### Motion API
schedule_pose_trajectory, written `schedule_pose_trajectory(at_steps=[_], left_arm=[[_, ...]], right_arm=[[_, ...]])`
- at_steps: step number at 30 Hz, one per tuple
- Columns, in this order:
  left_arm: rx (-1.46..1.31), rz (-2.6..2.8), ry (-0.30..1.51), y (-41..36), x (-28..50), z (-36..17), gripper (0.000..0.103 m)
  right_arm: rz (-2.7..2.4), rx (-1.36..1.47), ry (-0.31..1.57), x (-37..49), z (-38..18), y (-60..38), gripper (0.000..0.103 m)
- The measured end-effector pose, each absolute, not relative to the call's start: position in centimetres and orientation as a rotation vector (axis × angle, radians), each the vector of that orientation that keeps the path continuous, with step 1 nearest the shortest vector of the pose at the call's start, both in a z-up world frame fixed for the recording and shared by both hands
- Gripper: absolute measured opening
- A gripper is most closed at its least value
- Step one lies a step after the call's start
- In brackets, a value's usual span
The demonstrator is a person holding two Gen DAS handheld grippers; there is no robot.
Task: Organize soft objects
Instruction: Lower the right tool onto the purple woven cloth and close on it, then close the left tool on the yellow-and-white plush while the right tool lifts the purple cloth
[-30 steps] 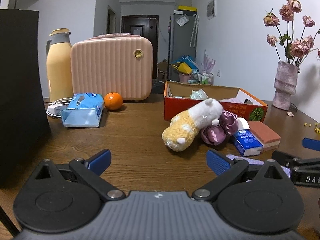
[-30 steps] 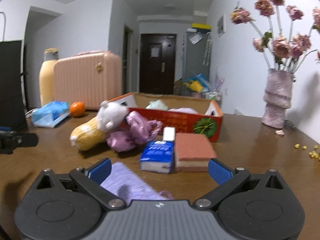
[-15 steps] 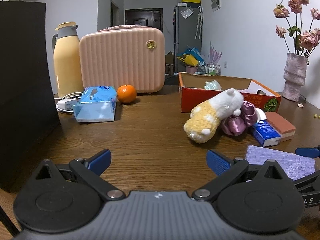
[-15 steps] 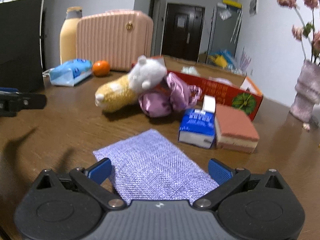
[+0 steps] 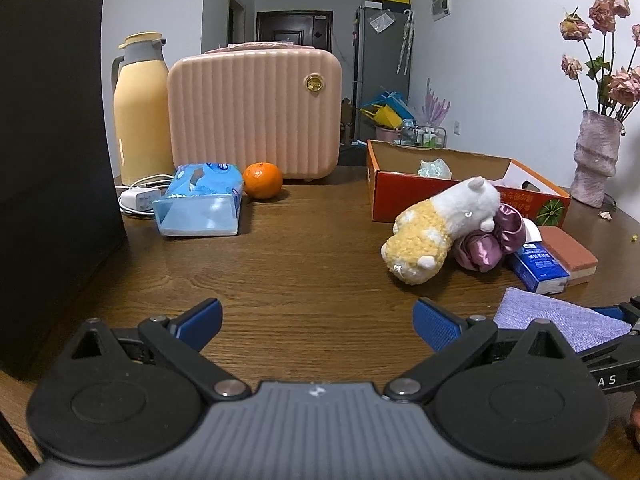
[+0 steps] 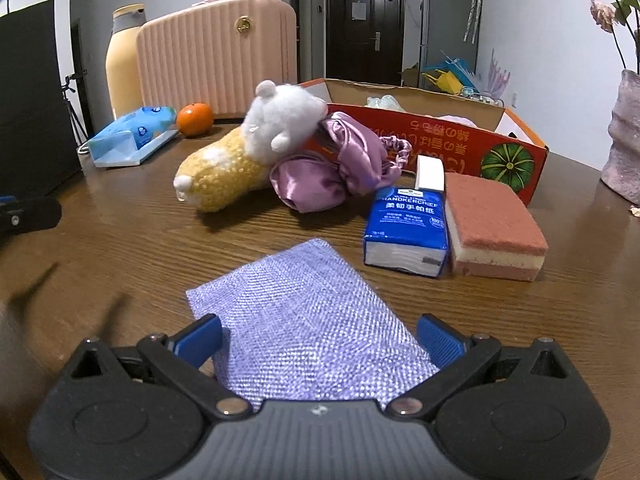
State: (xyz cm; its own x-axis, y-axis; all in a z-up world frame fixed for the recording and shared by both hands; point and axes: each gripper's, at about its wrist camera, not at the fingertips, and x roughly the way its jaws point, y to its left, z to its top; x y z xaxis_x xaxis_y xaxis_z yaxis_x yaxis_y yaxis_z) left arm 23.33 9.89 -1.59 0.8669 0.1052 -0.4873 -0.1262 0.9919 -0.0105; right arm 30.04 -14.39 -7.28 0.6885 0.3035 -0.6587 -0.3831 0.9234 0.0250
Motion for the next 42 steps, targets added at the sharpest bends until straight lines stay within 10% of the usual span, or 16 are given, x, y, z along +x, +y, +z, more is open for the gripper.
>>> schedule_pose_trajectory(at_steps=[4, 12, 42], left_arm=[[-0.036, 0.126, 0.511, 9.8, 23.4, -1.7, 0.103], [-0.036, 0.133, 0.521, 9.9, 23.6, -1.9, 0.103], [-0.026, 0.062, 0.509, 6.8, 29.9, -1.9, 0.103]], right_arm=[[0.404, -0.117, 0.706, 29.8, -7.1, -14.4, 0.097], [0.455, -0.118, 0.652, 28.8, -6.6, -14.2, 0.045], [0.242, 0.131, 0.335, 30.0, -2.3, -22.9, 0.041]])
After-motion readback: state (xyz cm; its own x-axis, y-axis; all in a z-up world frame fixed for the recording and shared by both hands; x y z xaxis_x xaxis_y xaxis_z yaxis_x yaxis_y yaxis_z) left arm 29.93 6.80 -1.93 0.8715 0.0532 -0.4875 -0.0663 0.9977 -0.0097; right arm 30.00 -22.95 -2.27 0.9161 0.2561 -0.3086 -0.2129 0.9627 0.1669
